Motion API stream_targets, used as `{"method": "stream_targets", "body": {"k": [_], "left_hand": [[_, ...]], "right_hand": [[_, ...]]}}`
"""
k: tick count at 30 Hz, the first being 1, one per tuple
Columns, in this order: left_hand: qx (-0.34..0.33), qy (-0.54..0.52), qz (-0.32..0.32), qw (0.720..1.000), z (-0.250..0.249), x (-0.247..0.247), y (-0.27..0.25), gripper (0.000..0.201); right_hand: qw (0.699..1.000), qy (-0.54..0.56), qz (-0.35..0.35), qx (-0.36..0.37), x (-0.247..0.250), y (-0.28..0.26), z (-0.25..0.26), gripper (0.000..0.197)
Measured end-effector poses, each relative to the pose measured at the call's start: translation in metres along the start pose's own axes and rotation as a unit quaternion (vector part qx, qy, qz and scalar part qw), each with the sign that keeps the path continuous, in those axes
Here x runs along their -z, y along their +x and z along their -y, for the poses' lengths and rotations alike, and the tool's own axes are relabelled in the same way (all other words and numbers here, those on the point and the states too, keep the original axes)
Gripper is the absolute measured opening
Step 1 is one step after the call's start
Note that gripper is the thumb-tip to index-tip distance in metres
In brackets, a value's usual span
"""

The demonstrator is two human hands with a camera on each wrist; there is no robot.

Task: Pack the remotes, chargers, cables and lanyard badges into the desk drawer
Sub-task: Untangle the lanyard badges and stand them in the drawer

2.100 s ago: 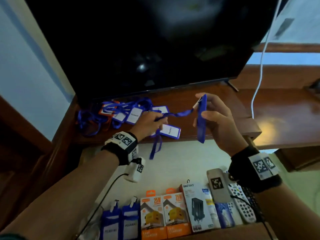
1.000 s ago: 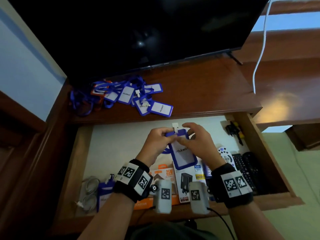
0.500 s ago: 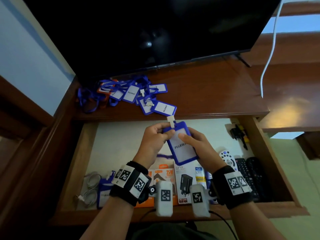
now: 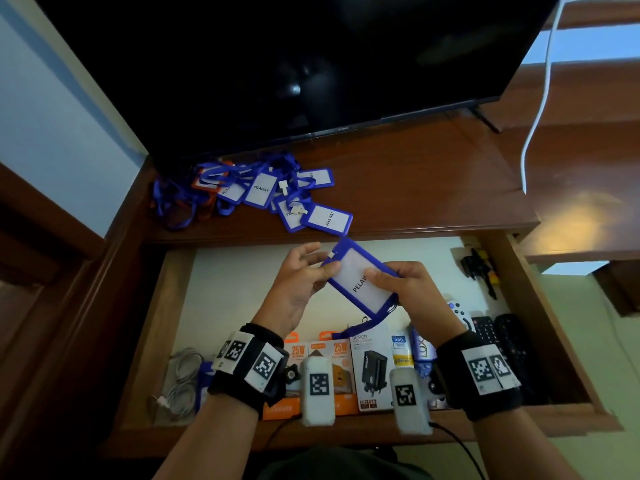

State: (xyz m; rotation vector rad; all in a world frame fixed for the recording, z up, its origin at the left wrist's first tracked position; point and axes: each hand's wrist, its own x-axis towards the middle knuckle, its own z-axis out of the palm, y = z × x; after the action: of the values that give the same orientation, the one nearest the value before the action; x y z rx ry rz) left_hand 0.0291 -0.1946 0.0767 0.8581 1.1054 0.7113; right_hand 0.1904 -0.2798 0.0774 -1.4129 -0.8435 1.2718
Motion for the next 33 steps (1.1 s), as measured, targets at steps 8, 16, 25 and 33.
{"method": "stream_targets", "body": {"k": [8, 16, 25, 33], "left_hand": [[0.005, 0.148, 0.071, 0.986, -0.022, 0.029, -0.007, 0.033], [-0.067, 0.371, 0.007, 0.926, -0.029, 0.051, -0.015, 0.026], [-0.037, 0.374, 0.058, 0.925, -0.039, 0.08, -0.034, 0.015], [-0.061, 0.225, -0.105, 0.967, -0.043, 0.099, -0.036, 0.016]], "right_hand": [[0.998, -0.045, 0.04, -0.019, -0.009, 0.004, 0.0, 0.016], [0.995, -0.082, 0.059, -0.025, -0.033, 0.011, -0.002, 0.021], [0.989, -0.089, 0.113, -0.014, -0.058, 0.015, 0.005, 0.016], [0.992, -0.072, 0.104, 0.029, -0.078, 0.014, 0.004, 0.032]]}}
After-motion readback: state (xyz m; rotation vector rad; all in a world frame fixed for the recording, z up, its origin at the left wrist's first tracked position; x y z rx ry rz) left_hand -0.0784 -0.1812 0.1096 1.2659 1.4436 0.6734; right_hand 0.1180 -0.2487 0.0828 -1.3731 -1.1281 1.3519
